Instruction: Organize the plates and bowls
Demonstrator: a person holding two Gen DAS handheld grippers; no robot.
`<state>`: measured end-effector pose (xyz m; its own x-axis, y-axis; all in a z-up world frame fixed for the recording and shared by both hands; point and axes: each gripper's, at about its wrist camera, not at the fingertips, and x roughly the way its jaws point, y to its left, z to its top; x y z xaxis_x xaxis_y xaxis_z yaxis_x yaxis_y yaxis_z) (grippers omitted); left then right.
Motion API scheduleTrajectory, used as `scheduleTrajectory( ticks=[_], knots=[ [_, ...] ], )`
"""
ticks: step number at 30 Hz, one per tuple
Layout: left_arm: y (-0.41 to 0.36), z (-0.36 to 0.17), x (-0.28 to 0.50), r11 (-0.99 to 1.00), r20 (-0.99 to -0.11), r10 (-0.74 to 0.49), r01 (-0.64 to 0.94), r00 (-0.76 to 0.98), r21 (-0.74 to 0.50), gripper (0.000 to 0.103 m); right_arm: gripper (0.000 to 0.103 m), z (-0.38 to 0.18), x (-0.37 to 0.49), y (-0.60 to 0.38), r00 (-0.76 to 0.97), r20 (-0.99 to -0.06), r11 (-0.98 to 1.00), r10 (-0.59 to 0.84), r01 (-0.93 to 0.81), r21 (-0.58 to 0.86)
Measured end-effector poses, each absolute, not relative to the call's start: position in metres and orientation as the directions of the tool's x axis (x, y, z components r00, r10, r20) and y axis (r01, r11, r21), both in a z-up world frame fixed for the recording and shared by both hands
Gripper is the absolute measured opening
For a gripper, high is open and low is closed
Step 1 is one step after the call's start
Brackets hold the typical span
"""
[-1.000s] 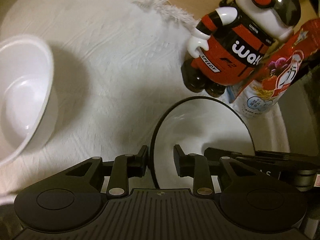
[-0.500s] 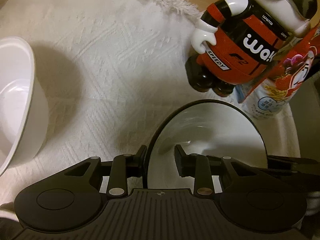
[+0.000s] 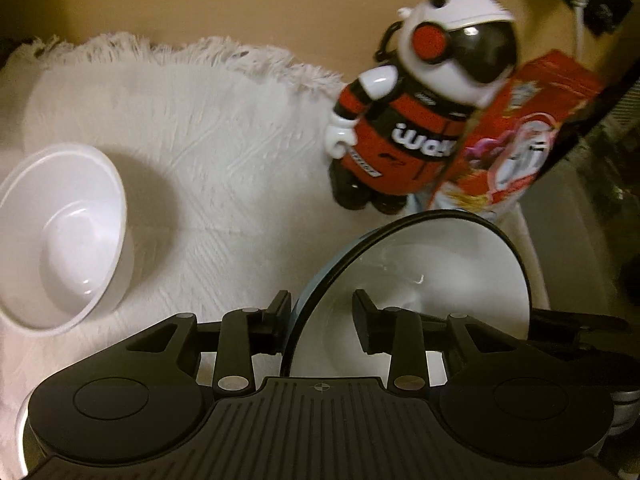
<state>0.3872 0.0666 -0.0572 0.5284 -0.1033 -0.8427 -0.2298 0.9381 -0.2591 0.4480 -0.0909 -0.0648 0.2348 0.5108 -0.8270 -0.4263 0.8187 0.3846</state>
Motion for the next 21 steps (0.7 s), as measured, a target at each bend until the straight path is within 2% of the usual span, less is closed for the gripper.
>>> scheduleTrajectory(
  ticks=[10,15,21],
  knots=[
    [0.023,-0.027,0.336,0.948,-0.819,-0.17,-0.136,0.549,-0.288,0.037,0.035,-0.016,0.396,-0.143,0.293,-0.786,0.806,0.545,-0.442,0.394],
    [0.0,-0.047,0.315,0.951,-0.849,-0.233,-0.073,0.475,-0.302,0.037,0.035,-0.021,0.37,-0.17,0.278,-0.808,0.824,0.519,-0.416,0.386],
    [-0.02,-0.073,0.298,0.963,-0.876,-0.223,-0.043,0.429,-0.266,0.037,0.035,-0.049,0.349,-0.188,0.209,-0.85,0.844,0.483,-0.37,0.388]
  ],
)
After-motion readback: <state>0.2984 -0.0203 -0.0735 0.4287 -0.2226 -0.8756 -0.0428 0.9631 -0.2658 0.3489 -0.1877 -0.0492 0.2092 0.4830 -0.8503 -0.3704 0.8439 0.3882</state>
